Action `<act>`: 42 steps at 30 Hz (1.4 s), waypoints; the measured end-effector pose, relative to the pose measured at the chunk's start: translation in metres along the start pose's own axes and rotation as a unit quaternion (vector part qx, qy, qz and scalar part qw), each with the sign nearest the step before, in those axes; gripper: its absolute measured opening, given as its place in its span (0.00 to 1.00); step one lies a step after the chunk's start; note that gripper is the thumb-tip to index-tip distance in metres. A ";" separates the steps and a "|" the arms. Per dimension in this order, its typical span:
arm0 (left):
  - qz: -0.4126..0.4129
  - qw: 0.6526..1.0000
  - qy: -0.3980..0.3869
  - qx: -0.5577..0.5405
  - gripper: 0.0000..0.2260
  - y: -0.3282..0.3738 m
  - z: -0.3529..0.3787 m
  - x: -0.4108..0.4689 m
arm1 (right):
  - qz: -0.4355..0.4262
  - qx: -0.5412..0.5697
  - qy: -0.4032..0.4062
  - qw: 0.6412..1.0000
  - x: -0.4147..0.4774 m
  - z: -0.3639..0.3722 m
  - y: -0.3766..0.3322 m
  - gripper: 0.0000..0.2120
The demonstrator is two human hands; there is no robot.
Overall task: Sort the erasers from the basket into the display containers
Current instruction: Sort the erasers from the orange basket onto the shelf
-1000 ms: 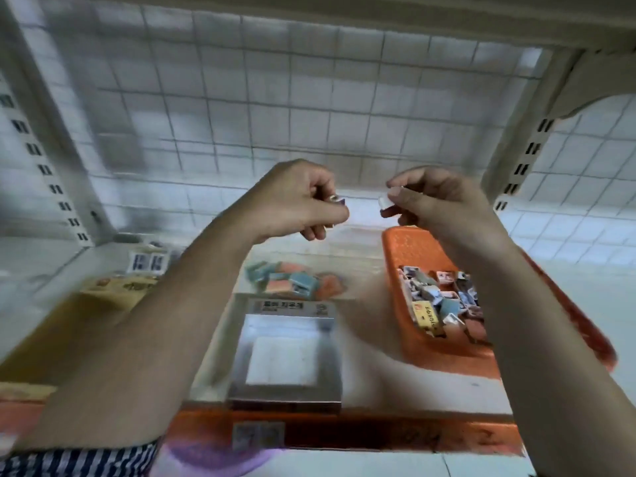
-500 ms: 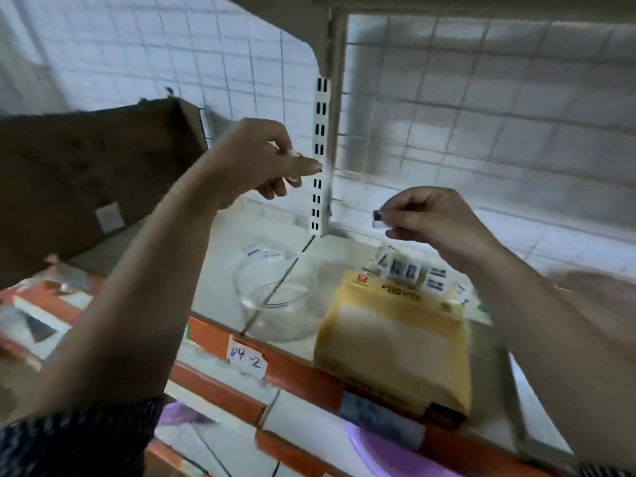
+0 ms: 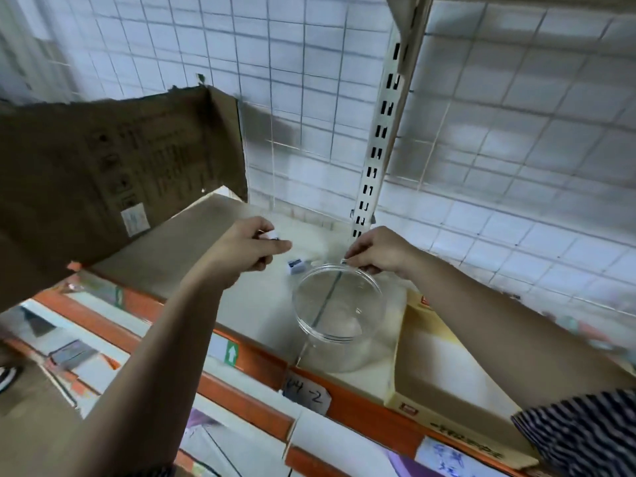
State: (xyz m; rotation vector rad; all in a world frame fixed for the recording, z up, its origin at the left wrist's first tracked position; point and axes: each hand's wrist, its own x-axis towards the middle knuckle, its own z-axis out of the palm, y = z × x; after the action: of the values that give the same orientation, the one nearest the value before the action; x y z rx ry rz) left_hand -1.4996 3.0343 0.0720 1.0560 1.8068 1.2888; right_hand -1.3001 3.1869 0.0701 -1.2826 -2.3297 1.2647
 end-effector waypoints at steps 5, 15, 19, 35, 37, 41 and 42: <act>-0.020 0.998 -0.024 -0.047 0.11 -0.016 0.008 0.008 | -0.005 -0.026 0.022 0.999 0.001 0.011 -0.002 0.07; -0.029 0.990 -0.021 -0.135 0.09 -0.024 0.024 0.020 | -0.026 -0.025 0.047 0.998 -0.011 -0.010 0.007 0.03; -0.011 0.984 -0.018 -0.177 0.08 -0.025 0.029 0.022 | -0.030 -0.004 0.051 0.998 -0.025 -0.022 0.007 0.04; 0.203 0.958 0.016 0.202 0.05 -0.041 0.029 0.012 | -0.046 0.065 0.068 0.994 -0.057 -0.036 0.012 0.05; 0.215 0.962 0.050 0.158 0.02 -0.026 0.030 0.012 | -0.049 0.067 0.081 0.993 -0.062 -0.042 0.012 0.05; 0.273 0.949 0.099 0.120 0.04 0.035 0.047 0.015 | -0.057 0.083 0.129 0.987 -0.079 -0.066 0.014 0.06; 0.284 0.948 0.086 0.117 0.04 0.053 0.055 0.016 | -0.058 0.092 0.143 0.984 -0.085 -0.075 0.016 0.06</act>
State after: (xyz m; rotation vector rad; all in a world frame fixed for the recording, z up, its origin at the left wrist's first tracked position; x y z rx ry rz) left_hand -1.4470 3.0814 0.1055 1.7370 1.8889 1.5557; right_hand -1.1998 3.1701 0.1223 -1.1633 -2.0069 1.1423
